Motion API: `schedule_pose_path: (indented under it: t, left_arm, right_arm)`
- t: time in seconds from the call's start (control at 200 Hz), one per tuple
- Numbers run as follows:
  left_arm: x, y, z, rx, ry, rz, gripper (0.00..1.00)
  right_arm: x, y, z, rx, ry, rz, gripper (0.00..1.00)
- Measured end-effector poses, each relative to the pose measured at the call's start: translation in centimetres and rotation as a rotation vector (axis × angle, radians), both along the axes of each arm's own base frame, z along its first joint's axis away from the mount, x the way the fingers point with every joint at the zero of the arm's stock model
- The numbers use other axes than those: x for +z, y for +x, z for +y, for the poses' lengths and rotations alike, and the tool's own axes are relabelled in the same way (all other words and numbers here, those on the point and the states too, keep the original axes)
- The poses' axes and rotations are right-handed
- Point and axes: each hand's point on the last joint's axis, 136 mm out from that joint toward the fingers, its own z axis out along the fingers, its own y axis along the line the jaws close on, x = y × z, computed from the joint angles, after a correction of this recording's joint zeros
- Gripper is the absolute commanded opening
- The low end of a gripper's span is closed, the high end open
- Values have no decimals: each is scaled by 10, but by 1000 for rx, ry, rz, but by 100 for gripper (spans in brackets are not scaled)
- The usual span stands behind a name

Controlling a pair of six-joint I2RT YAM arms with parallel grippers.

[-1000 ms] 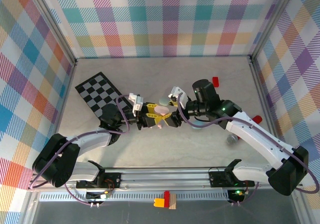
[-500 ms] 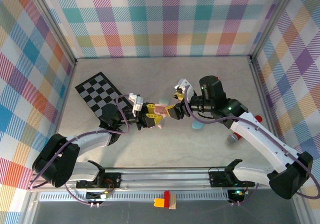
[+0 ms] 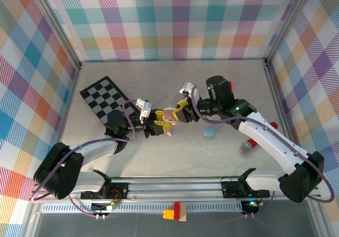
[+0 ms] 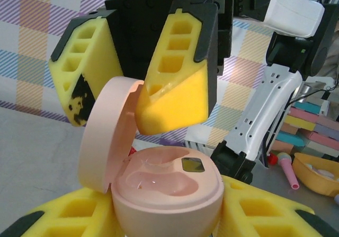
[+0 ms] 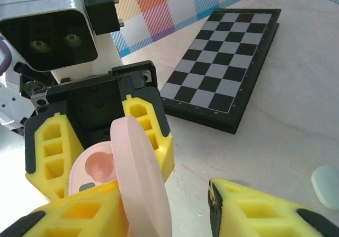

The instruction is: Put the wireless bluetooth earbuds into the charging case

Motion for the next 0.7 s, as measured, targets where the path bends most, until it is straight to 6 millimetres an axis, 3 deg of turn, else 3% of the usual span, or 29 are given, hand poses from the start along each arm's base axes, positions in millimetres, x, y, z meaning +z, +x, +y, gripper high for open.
schedule_pose_path:
  t: [0.245, 0.415, 0.61, 0.7]
  left_arm:
    - [1, 0, 0, -1, -3, 11, 40]
    - [3, -1, 1, 1, -4, 4, 52]
    - [0, 0, 1, 13, 13, 9, 82]
    - [-2, 1, 2, 24, 28, 18, 88]
  right_arm:
    - [-5, -2, 5, 58, -13, -26, 0]
    - [-2, -2, 6, 65, -25, -91, 0]
    - [17, -10, 5, 73, -24, -233, 0]
    - [19, -12, 6, 77, -37, -285, 0]
